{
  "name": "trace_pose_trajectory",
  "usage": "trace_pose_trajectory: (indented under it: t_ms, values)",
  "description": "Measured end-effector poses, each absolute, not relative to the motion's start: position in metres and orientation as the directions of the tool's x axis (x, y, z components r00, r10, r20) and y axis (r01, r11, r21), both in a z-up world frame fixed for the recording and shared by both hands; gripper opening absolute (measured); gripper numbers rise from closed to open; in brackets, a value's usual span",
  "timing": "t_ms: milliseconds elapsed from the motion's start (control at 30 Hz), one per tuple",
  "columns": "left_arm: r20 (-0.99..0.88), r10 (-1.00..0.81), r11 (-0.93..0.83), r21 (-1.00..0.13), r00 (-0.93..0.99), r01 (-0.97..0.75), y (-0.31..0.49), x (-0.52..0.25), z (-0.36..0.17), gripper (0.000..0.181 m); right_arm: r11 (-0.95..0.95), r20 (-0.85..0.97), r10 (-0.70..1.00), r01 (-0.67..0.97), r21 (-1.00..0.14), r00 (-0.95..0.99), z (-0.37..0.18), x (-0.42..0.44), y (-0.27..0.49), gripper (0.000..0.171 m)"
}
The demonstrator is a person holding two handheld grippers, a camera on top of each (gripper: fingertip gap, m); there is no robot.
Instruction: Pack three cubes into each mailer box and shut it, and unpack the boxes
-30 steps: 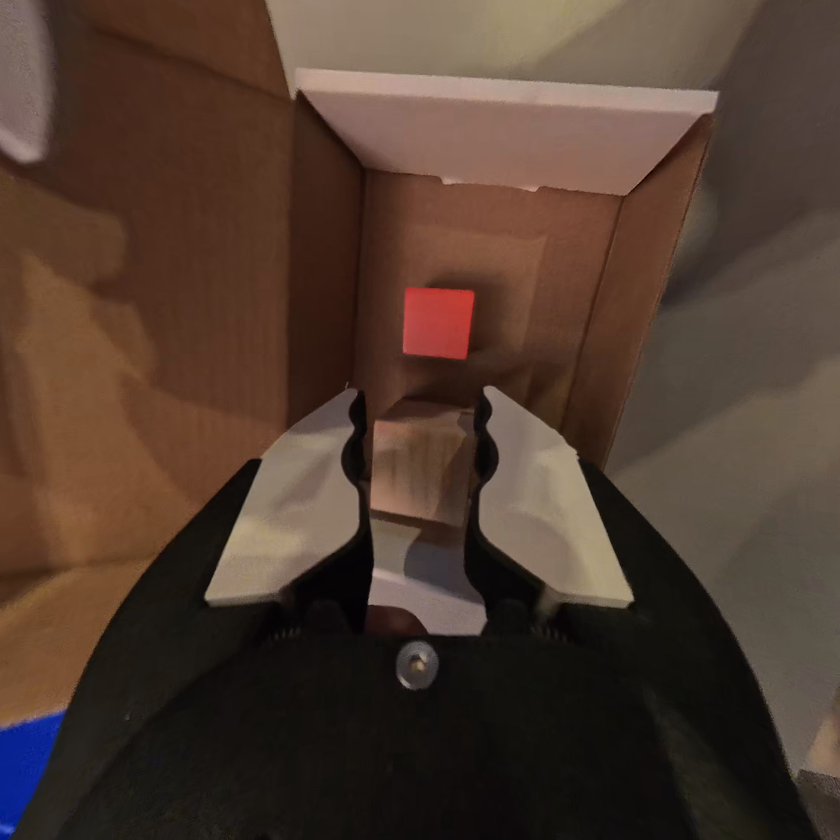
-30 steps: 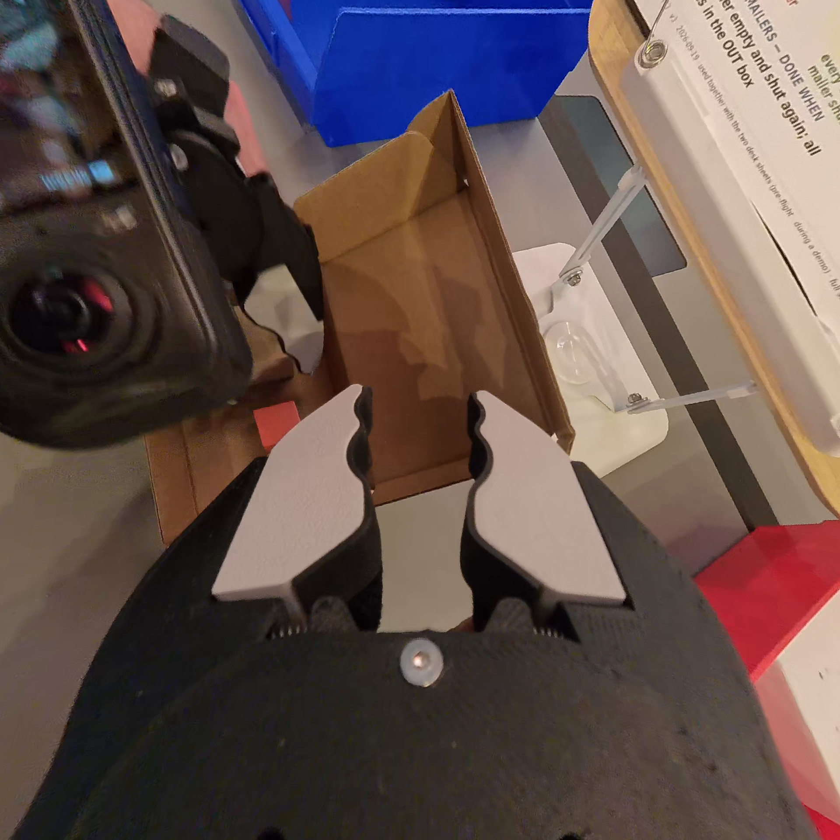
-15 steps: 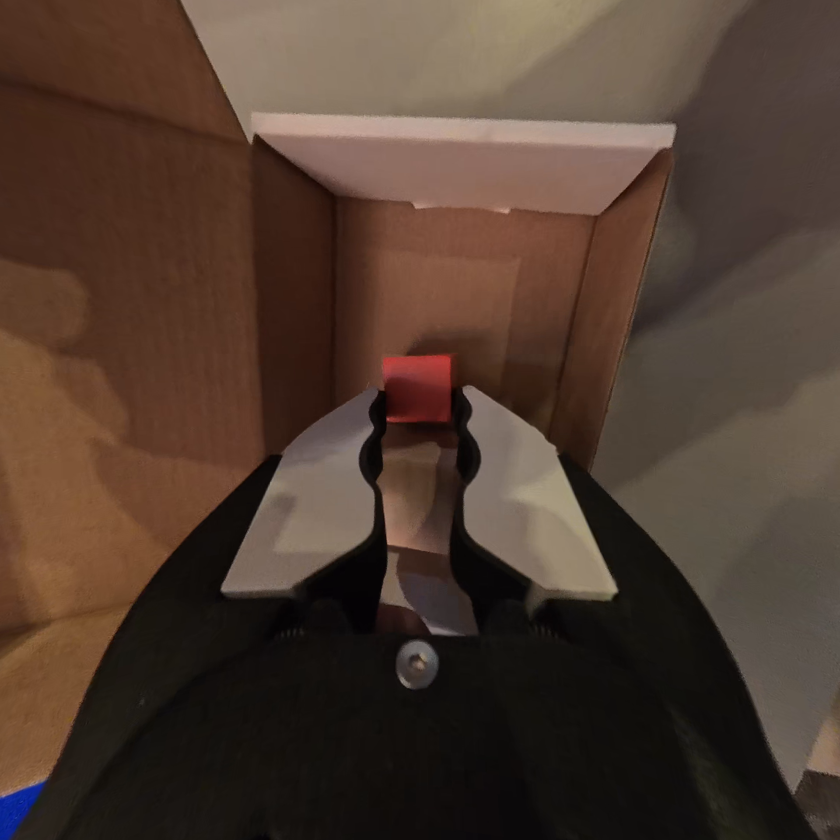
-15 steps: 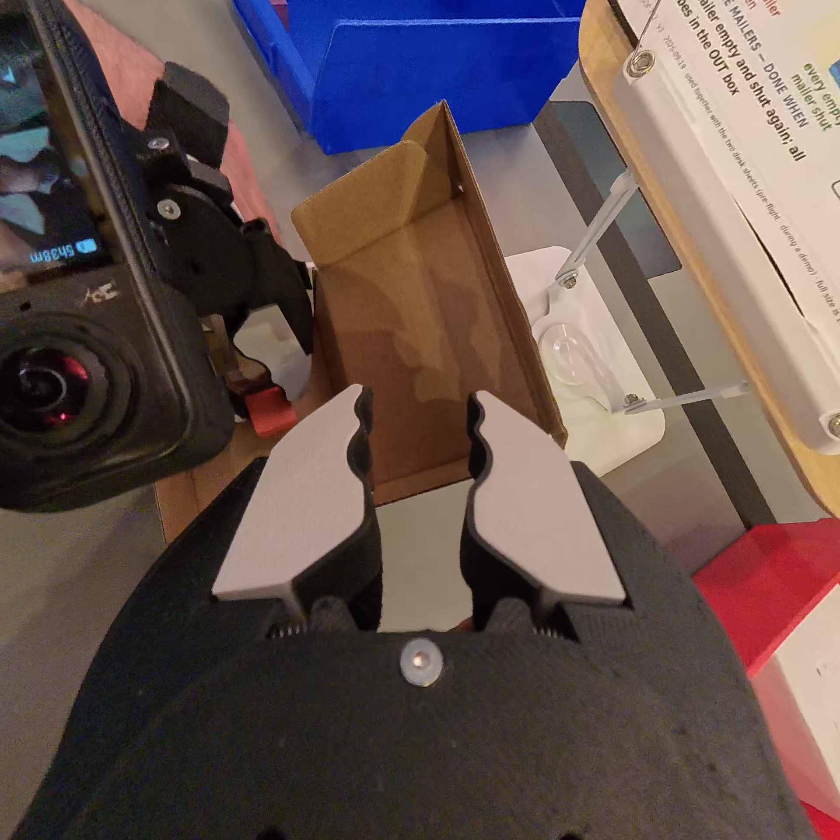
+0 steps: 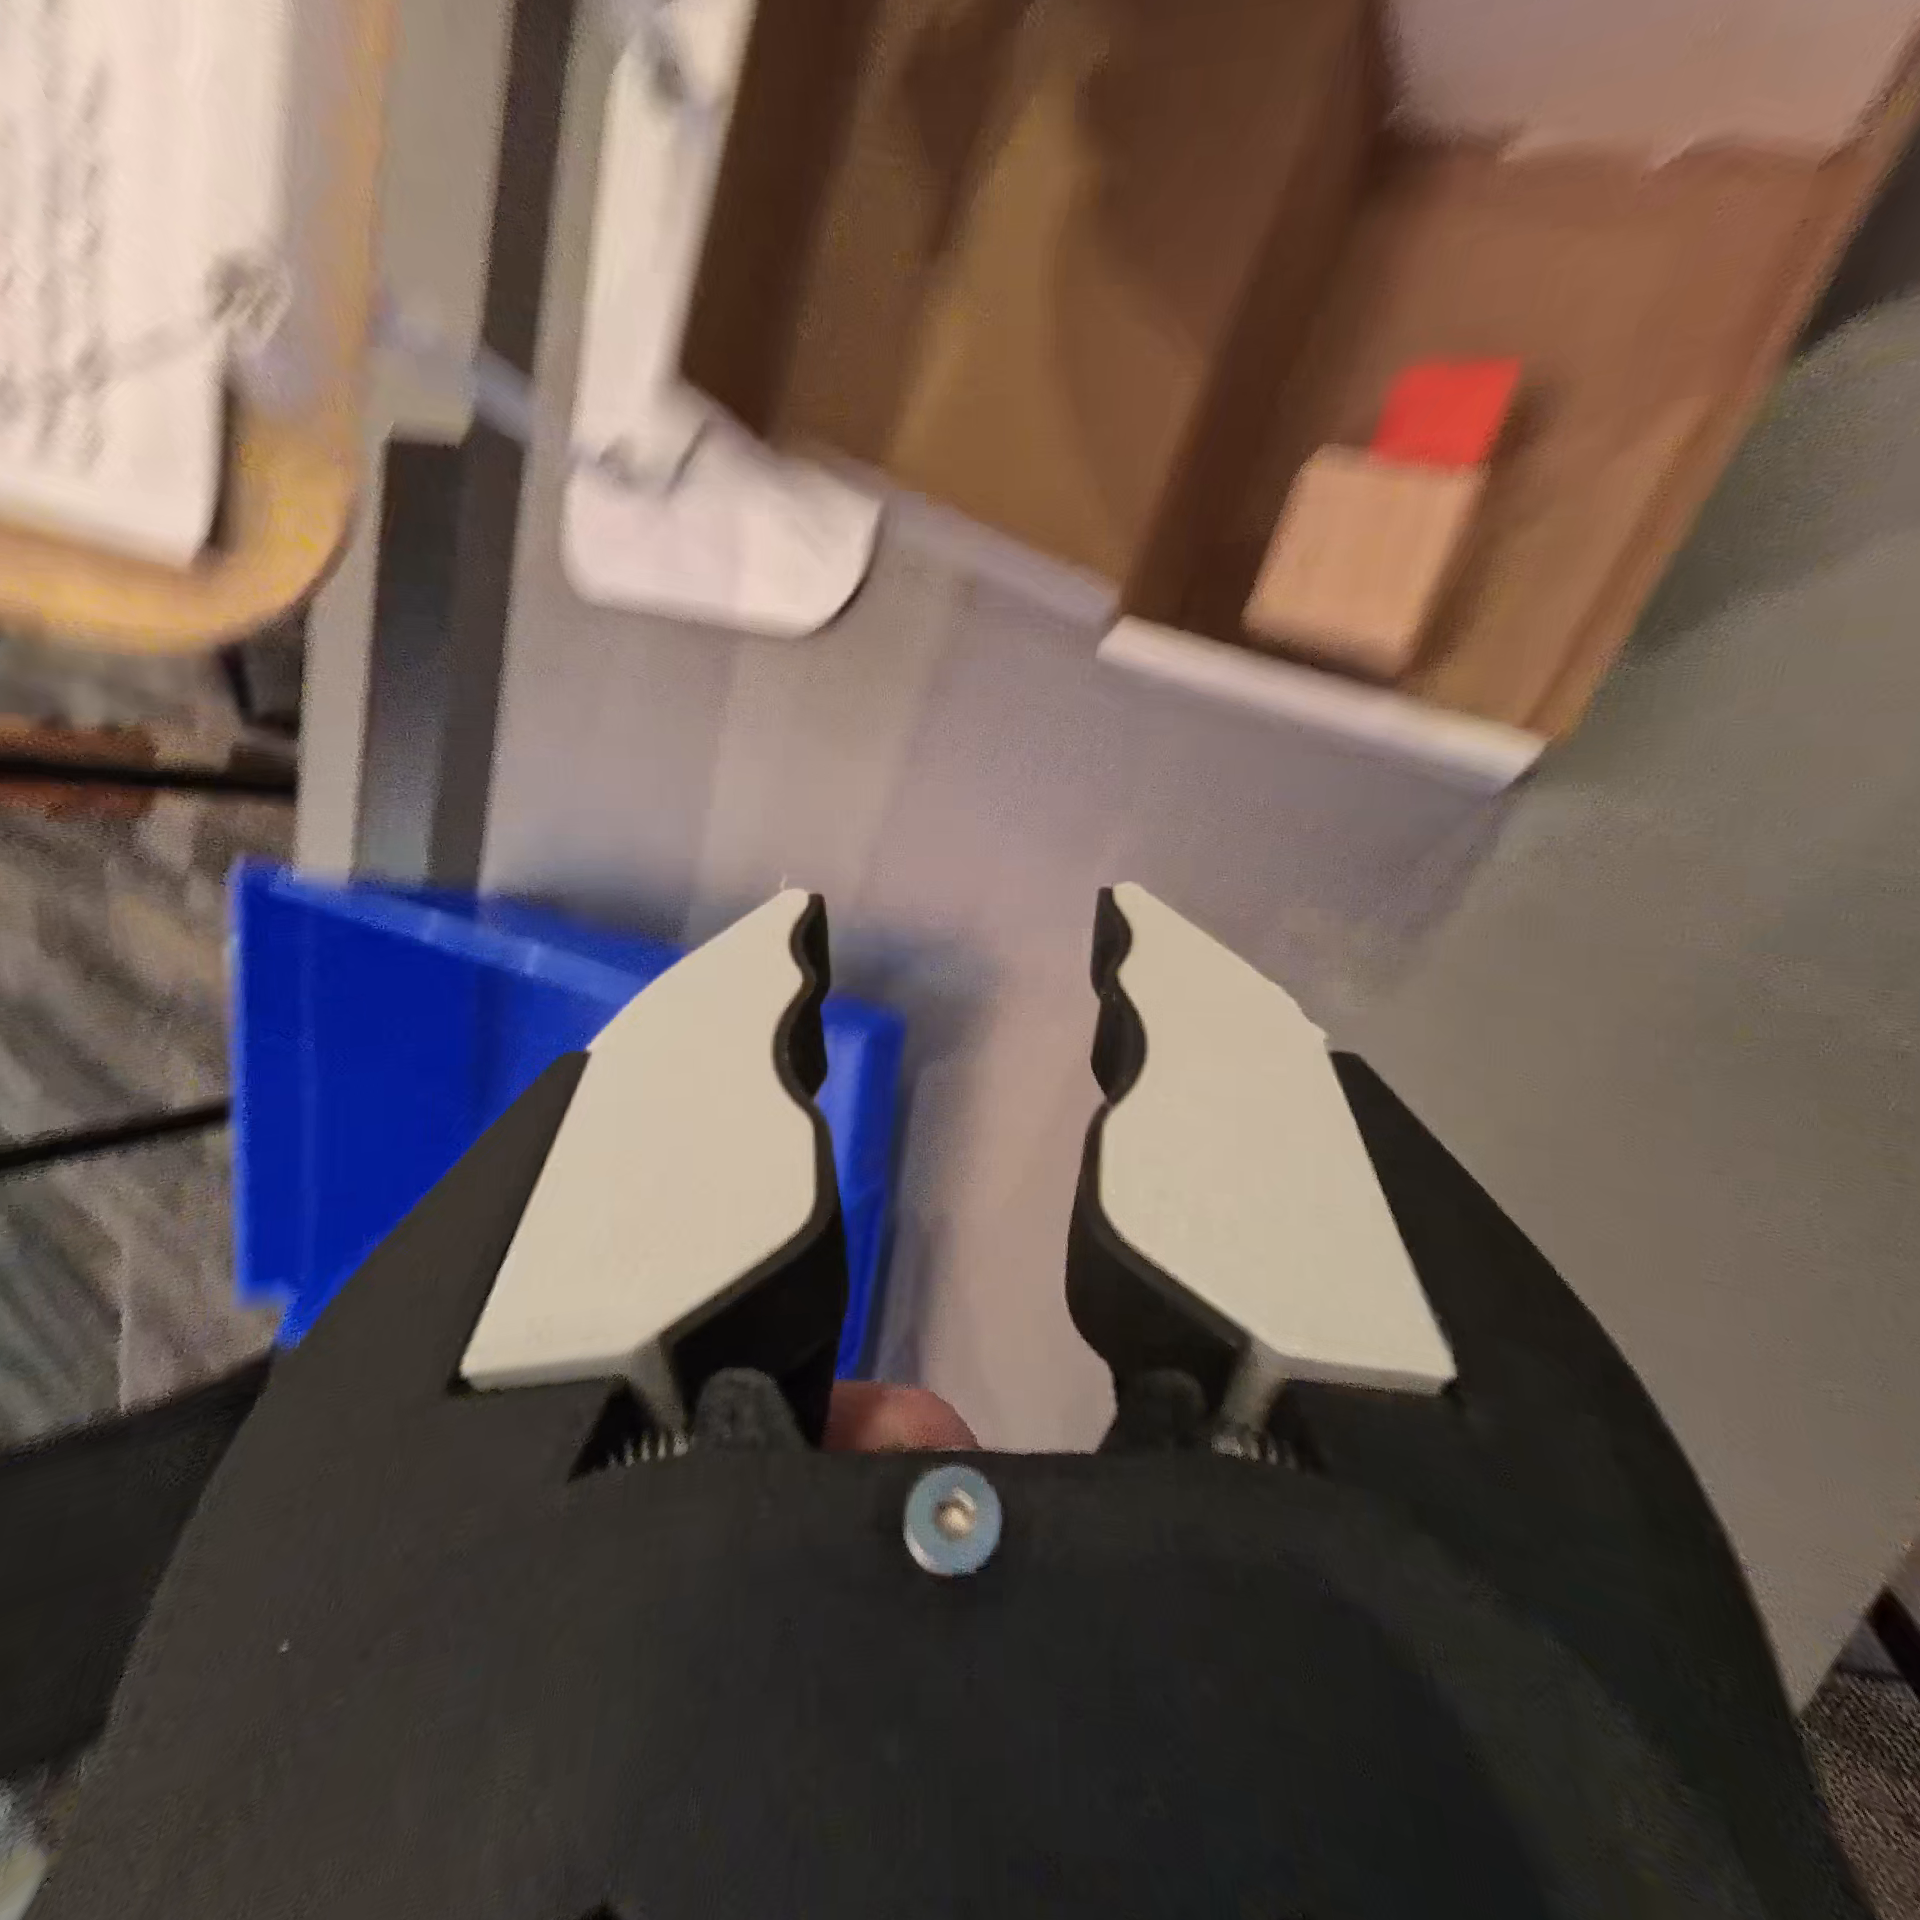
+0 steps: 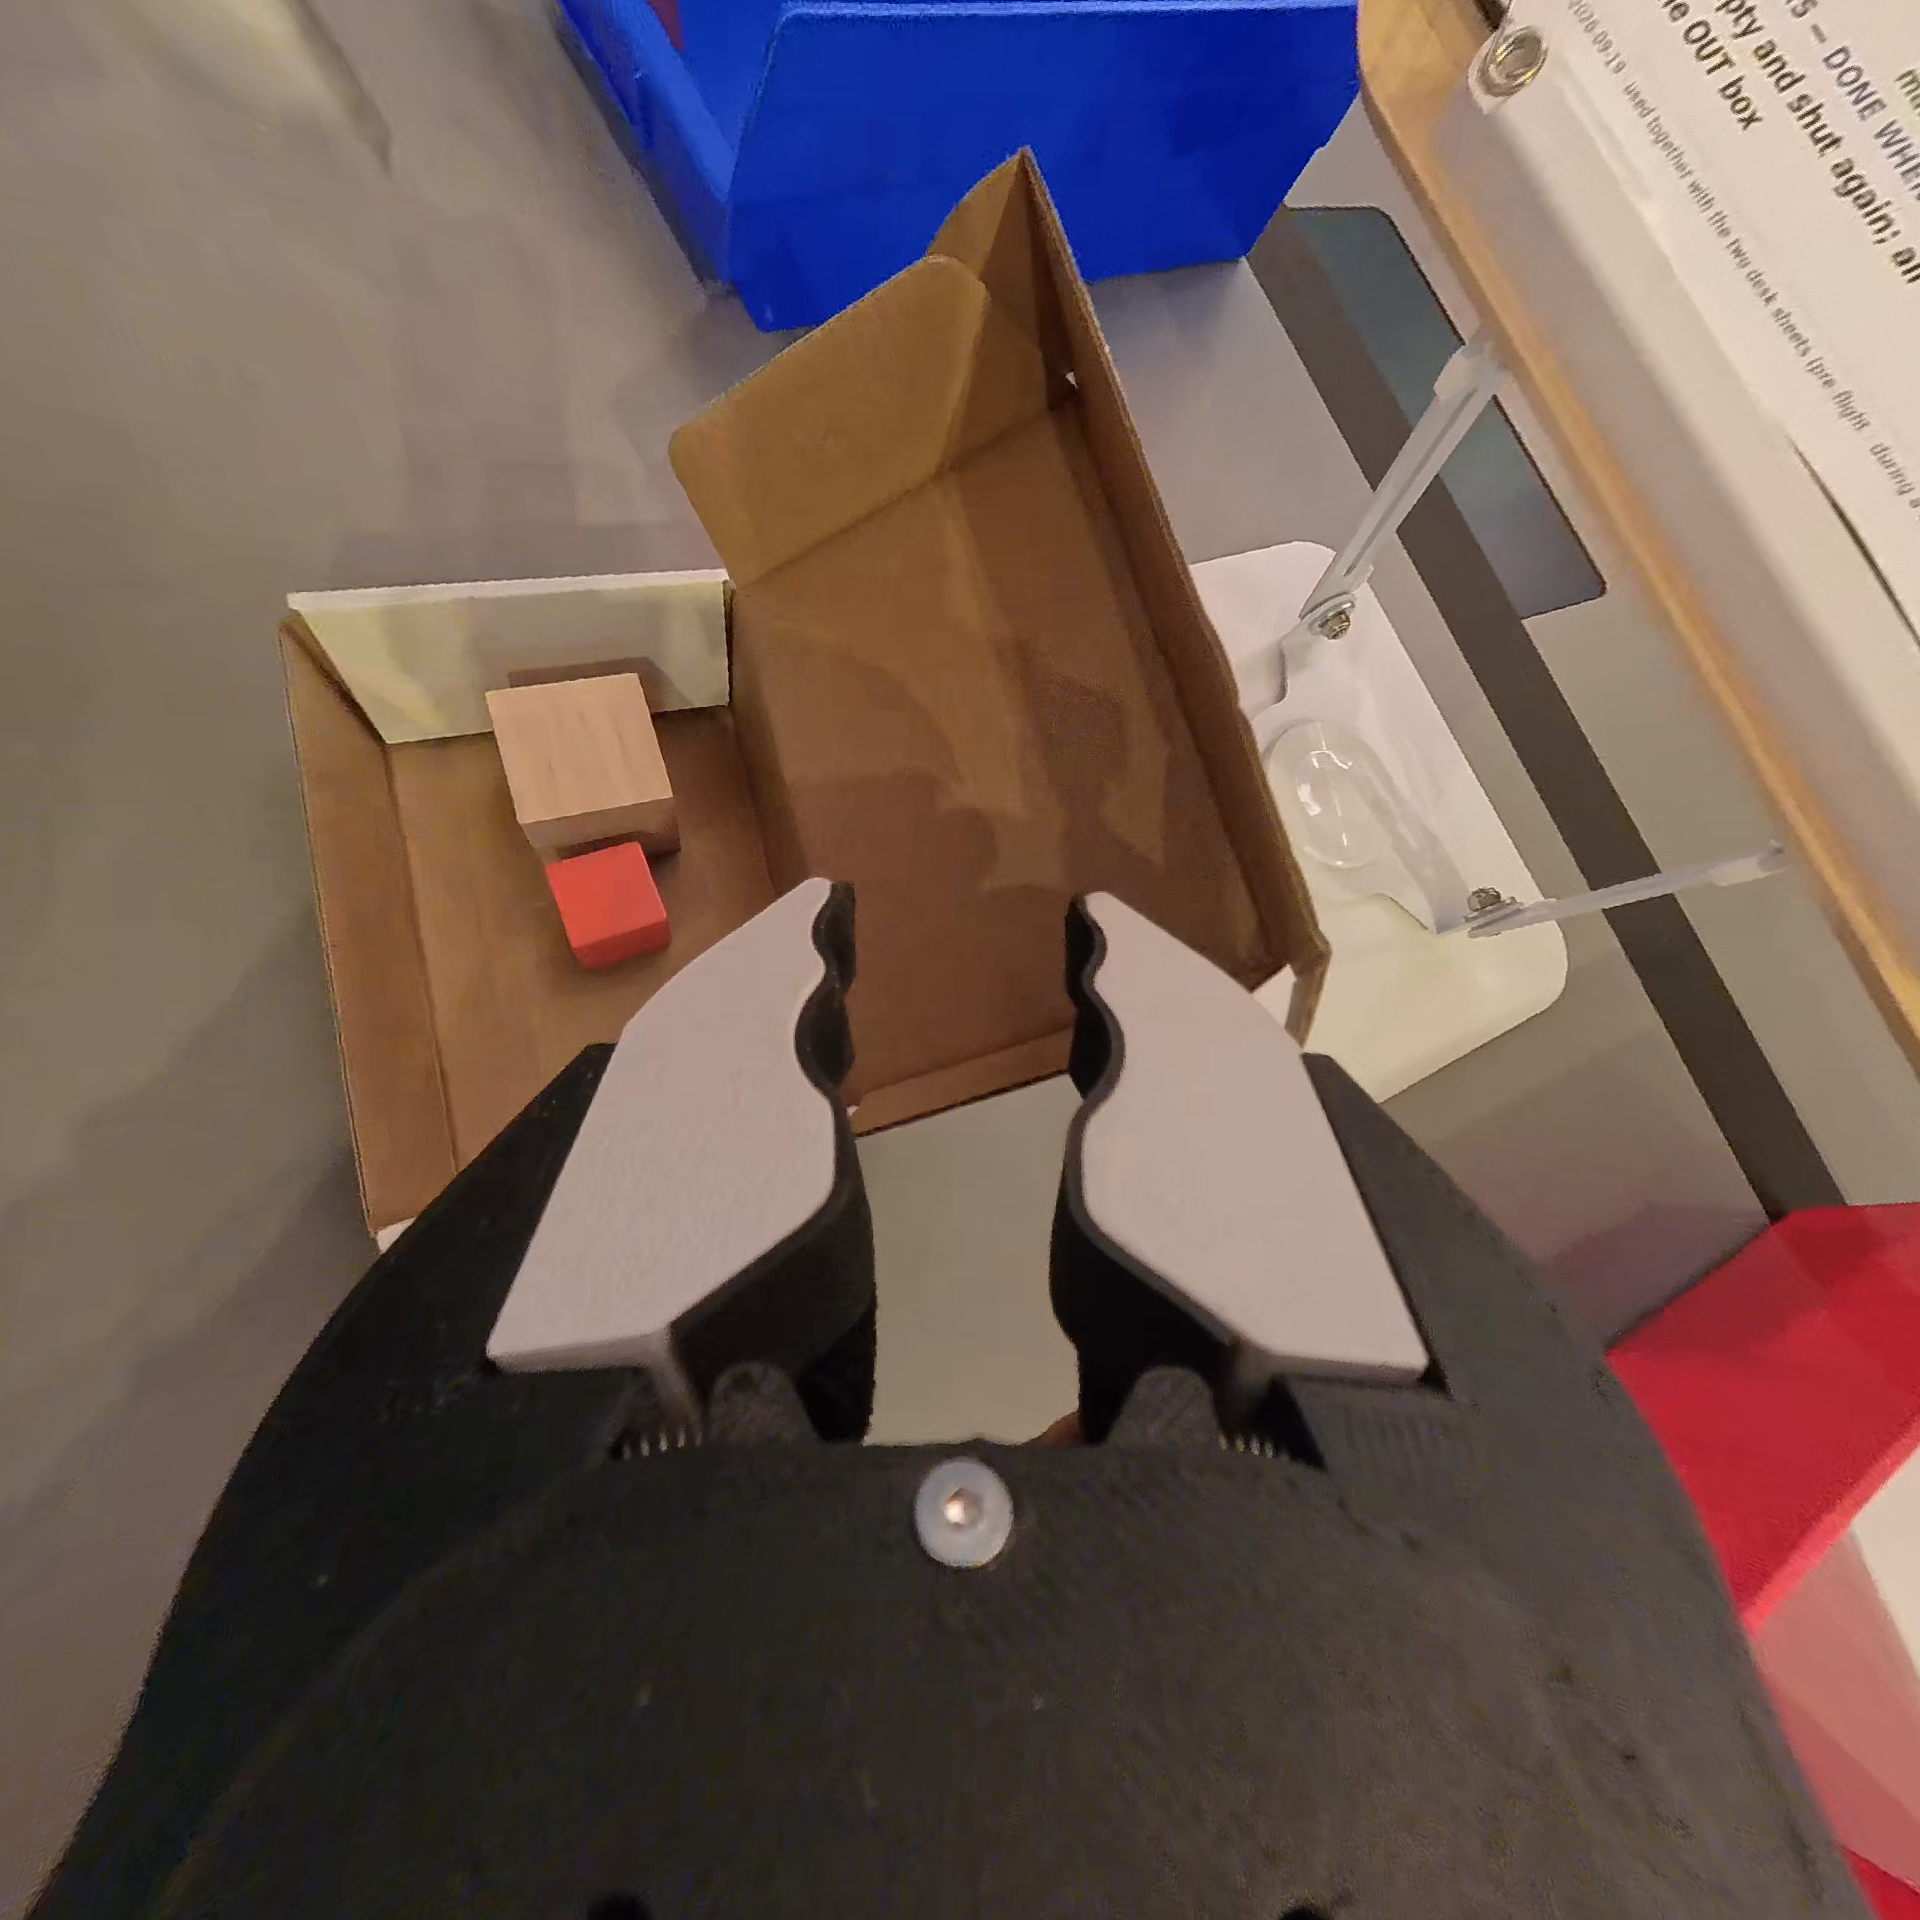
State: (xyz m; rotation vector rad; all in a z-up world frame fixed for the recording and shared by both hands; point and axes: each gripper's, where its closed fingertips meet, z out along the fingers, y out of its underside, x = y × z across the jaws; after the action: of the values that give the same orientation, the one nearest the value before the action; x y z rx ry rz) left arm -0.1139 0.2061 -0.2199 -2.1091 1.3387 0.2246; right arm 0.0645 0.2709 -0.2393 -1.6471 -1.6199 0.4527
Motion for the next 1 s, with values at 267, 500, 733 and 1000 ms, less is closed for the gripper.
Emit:
trace_pose_trajectory:
  t_ms: [267, 500, 733, 1000]
  values:
    - [-0.543, -0.547, -0.521, -0.375, 0.637, -0.767, 0.220, -0.323, -0.173, 0.047, 0.096, 0.210, 0.973, 0.656, -0.749, 0.097, -0.245, 0.057, 0.265, 0.036]
    - [-0.564, -0.464, -0.691, -0.252, 0.683, -0.677, 0.209, -0.462, -0.205, 0.050, 0.067, 0.139, 0.988, 0.603, -0.795, 0.073, -0.243, 0.049, 0.262, 0.035]
    - [-0.464, -0.450, -0.843, -0.061, 0.763, -0.534, 0.195, -0.589, -0.321, 0.052, 0.057, 0.134, 0.988, 0.609, -0.791, 0.082, -0.244, 0.047, 0.261, 0.035]
    - [-0.352, -0.474, -0.853, -0.045, 0.807, -0.521, 0.204, -0.625, -0.369, 0.036, 0.041, 0.138, 0.984, 0.603, -0.797, 0.116, -0.240, 0.049, 0.259, 0.035]
